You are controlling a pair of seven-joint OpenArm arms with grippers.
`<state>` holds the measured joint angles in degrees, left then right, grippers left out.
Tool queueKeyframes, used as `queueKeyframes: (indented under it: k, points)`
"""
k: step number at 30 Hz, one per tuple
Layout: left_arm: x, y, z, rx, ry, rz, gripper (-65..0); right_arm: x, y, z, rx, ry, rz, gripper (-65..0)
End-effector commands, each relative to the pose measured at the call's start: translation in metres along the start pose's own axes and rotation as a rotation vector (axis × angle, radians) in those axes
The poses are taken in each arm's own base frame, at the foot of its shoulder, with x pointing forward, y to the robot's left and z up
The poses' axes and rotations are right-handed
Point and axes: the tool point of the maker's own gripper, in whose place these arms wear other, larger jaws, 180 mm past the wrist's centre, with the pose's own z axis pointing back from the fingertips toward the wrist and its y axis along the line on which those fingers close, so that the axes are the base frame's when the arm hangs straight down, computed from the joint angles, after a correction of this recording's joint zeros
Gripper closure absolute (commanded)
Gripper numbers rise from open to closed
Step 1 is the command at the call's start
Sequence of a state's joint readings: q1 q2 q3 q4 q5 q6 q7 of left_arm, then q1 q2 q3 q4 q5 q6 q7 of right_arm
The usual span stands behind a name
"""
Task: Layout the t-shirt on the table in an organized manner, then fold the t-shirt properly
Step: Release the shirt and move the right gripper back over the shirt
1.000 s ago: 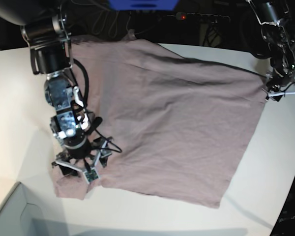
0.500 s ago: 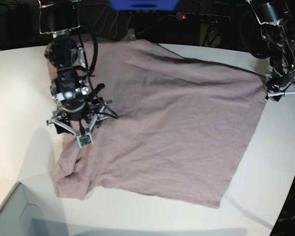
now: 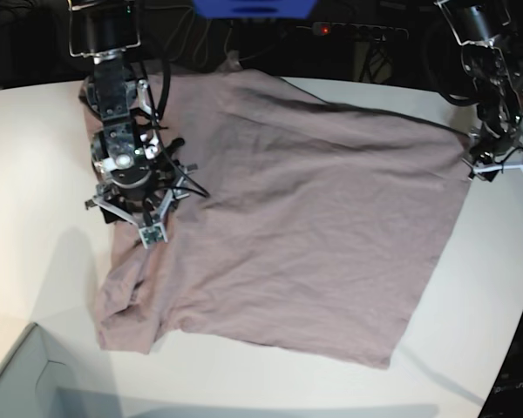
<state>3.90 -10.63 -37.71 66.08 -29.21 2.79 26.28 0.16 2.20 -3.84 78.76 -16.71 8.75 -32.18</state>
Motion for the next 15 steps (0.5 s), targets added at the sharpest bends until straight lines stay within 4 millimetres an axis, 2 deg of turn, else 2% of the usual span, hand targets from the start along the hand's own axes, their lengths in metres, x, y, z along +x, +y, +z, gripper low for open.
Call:
queueKeyframes:
  k: [1,7,9,12,15]
  points:
    - [0.016,-0.006,0.0,-0.017,-0.037,-0.004,-34.6,0.017,-0.008,-0.001,-0.023,-0.043,0.003,-40.0]
    - [0.015,-0.006,0.0,-0.019,-0.034,0.0,-34.6,0.012,-0.003,-0.009,-0.001,-0.021,0.077,-39.6]
    - [0.015,-0.007,0.0,-0.02,-0.034,0.001,-34.6,0.02,-0.006,-0.01,-0.007,-0.035,0.078,-37.6]
    - [0.015,-0.007,0.0,-0.02,-0.034,0.001,-34.6,0.023,-0.01,-0.011,-0.015,-0.038,0.08,-30.1]
    - [0.014,-0.007,0.0,-0.018,-0.031,0.002,-34.6,0.027,-0.014,-0.011,-0.021,-0.046,0.076,-19.0]
